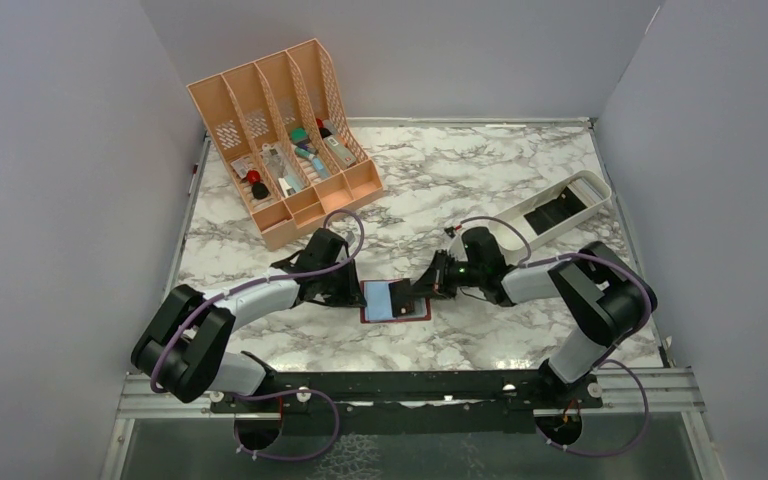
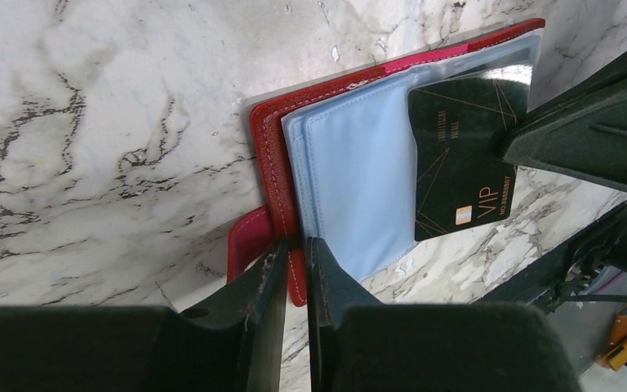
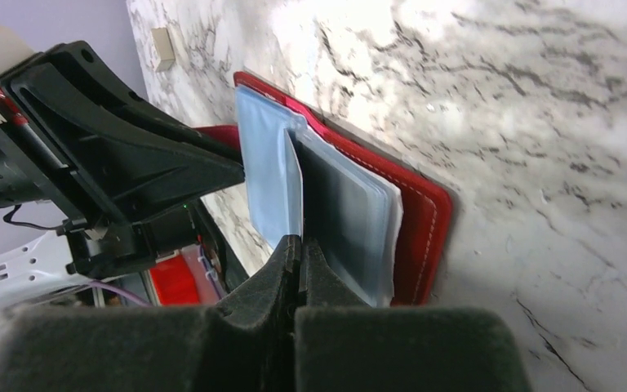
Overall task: Put the credit cards into the card holder
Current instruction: Insert the credit card into the card holder.
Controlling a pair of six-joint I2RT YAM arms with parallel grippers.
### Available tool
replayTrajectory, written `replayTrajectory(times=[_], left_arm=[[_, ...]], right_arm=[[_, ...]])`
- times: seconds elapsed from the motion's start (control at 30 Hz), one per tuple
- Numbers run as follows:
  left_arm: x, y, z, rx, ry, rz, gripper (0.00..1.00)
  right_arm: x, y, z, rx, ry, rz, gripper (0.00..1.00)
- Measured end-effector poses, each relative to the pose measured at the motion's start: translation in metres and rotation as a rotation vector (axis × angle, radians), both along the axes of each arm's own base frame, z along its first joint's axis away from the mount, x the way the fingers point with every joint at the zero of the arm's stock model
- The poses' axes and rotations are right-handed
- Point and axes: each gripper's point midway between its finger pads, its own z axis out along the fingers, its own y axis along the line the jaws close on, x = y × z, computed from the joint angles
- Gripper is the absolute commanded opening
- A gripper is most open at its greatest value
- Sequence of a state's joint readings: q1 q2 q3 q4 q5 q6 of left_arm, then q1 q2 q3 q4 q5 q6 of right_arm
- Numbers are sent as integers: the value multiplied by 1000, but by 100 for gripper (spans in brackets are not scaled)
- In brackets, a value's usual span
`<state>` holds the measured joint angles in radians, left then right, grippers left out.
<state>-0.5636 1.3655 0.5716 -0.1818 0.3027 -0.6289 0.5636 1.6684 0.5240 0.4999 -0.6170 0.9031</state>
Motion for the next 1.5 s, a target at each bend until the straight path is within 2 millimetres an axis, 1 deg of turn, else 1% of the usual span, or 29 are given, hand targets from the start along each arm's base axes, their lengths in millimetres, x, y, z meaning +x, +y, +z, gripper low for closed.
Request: replayTrajectory(times=[0.17, 0.4, 0.77, 0.97, 1.17, 1.27, 1.4, 1.5], left_arm=[[0, 0, 0, 0, 1, 1, 17], [0, 0, -1, -1, 1, 1, 17], [0, 0, -1, -3, 0, 3, 17], [0, 0, -1, -4, 2, 6, 16], [0, 0, -1, -4, 2, 6, 16], [0, 0, -1, -4, 2, 6, 15], [0, 0, -1, -5, 3, 8, 15], [0, 0, -1, -6, 3, 9, 15]], right_arm=[[-6, -3, -4, 12, 41, -25, 1], [-8, -5, -5, 30, 53, -55, 1], [-3, -6, -4, 20, 31, -94, 1], [-3, -1, -10, 30, 28, -83, 1], [-5, 11, -11, 47, 20, -51, 2], [-5, 15, -11, 50, 17, -42, 9], [-6, 22, -11, 43, 16, -28, 27], [-4, 28, -12, -8, 20, -15, 33]])
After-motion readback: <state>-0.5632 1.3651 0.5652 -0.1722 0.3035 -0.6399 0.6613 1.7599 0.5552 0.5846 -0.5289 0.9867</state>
